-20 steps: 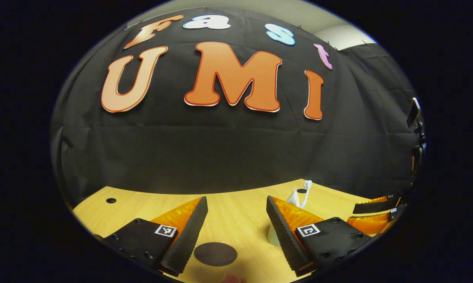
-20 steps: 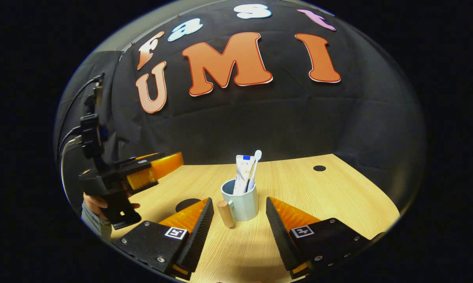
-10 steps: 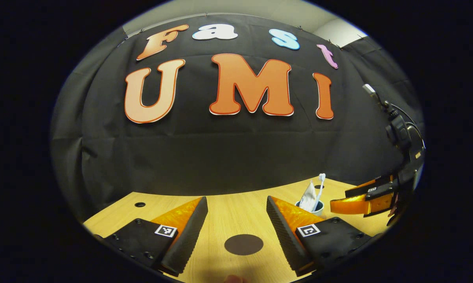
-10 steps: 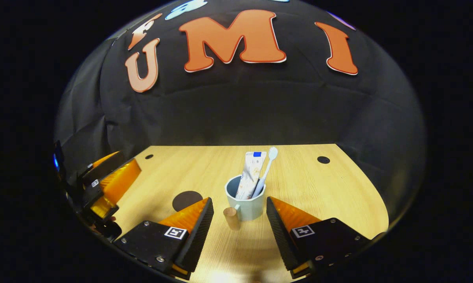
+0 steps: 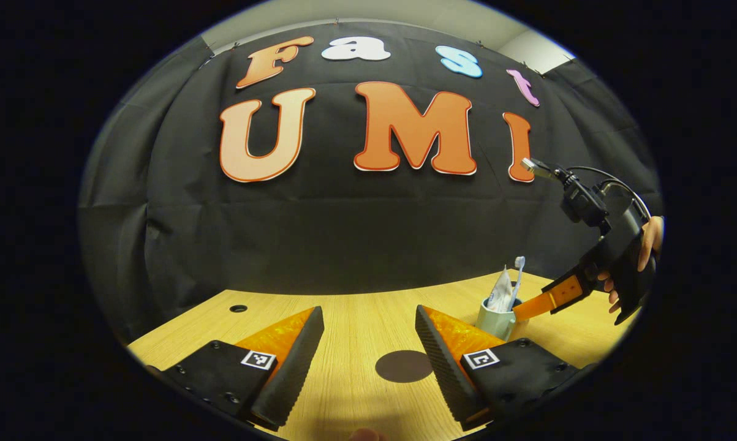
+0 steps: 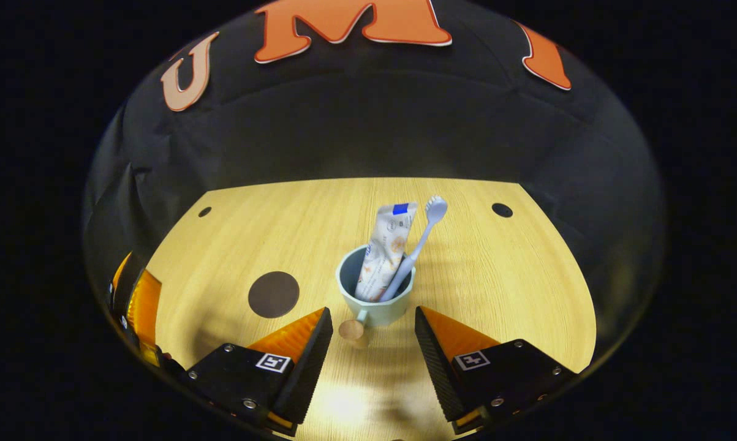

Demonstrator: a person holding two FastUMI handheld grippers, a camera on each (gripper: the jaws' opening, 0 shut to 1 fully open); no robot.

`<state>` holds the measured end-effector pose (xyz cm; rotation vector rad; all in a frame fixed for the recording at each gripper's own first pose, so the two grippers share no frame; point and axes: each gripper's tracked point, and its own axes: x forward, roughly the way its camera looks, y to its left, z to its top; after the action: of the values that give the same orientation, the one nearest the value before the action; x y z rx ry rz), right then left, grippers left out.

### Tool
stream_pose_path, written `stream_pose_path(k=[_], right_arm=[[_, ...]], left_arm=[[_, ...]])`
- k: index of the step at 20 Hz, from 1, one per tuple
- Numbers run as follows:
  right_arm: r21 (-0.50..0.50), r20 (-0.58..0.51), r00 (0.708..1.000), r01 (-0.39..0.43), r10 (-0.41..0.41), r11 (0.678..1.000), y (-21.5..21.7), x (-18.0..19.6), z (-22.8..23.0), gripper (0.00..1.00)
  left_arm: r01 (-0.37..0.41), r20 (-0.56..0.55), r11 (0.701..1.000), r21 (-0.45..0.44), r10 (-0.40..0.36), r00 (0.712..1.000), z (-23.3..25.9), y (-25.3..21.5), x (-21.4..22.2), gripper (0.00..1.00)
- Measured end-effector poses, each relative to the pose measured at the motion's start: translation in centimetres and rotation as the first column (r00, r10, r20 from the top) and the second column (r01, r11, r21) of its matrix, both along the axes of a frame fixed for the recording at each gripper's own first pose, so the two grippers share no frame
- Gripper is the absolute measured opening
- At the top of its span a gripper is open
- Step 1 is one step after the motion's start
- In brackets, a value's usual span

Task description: Put the toothbrush and toothpaste on the desktop into the cup, then pick up the cup and place it on the coaster on the desktop.

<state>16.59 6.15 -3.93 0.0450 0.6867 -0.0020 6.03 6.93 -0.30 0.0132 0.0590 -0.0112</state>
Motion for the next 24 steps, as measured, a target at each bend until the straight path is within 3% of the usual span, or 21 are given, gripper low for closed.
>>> stream_pose_path(k=[4,5,7,10,14,17,18,19,20,21,22,23,24], right_arm=[[0.016,-0.109,0.994,0.026,-0.024,1.0,-0.3,0.8,-2.0,0.82],[0.001,-0.122,0.992,0.031,-0.031,1.0,-0.4,1.0,-2.2,0.79],[-0.044,-0.139,0.989,0.038,-0.044,0.998,-1.0,1.6,-2.7,0.83],[-0.027,-0.172,0.984,0.032,-0.036,0.999,-0.4,2.0,-3.3,0.81],[-0.002,-0.214,0.977,0.018,-0.018,1.0,0.3,2.2,-4.5,0.59],[-0.007,-0.217,0.976,0.016,-0.017,1.0,0.3,2.2,-4.9,0.52],[0.002,-0.224,0.974,0.024,-0.023,1.0,0.3,2.0,-4.9,0.43],[0.003,-0.212,0.977,0.031,-0.029,1.0,0.2,1.7,-3.7,0.27],[-0.004,-0.214,0.976,0.025,-0.026,1.0,0.1,1.8,-3.8,0.27],[-0.008,-0.207,0.978,0.024,-0.025,1.0,0.2,2.0,-3.9,0.19],[-0.012,-0.207,0.978,0.018,-0.021,1.0,0.3,2.0,-4.2,0.24],[-0.01,-0.207,0.978,0.01,-0.012,1.0,0.4,2.0,-4.2,0.17],[0.005,-0.213,0.977,0.003,-0.002,1.0,0.5,1.9,-4.2,0.2]], left_arm=[[-0.017,-0.004,1.0,0.0,0.017,1.0,-0.5,1.1,-0.3,0.95],[-0.02,-0.005,1.0,-0.002,0.02,1.0,-0.5,1.3,-0.3,0.95],[-0.024,-0.012,1.0,-0.008,0.023,1.0,-0.8,1.6,-0.5,0.95],[-0.022,-0.024,1.0,-0.018,0.022,0.999,-1.3,1.7,-0.6,0.95],[-0.013,-0.04,1.0,-0.017,0.012,0.999,-2.0,1.4,-1.0,0.95],[-0.012,-0.046,1.0,-0.01,0.012,0.999,-2.4,1.6,-1.2,0.95],[-0.012,-0.051,1.0,-0.012,0.012,0.999,-2.6,1.7,-1.3,0.95],[-0.013,-0.056,1.0,-0.017,0.012,0.998,-2.7,1.6,-1.3,0.95],[-0.014,-0.059,1.0,-0.022,0.012,0.998,-2.8,1.7,-1.3,0.95],[-0.015,-0.062,1.0,-0.026,0.014,0.998,-3.0,1.8,-1.5,0.95],[-0.017,-0.065,0.999,-0.03,0.015,0.998,-3.2,2.0,-1.6,0.95],[-0.018,-0.069,0.999,-0.033,0.016,0.997,-3.3,2.0,-1.7,0.95],[-0.021,-0.072,0.999,-0.036,0.018,0.997,-3.5,2.1,-1.7,0.95]])
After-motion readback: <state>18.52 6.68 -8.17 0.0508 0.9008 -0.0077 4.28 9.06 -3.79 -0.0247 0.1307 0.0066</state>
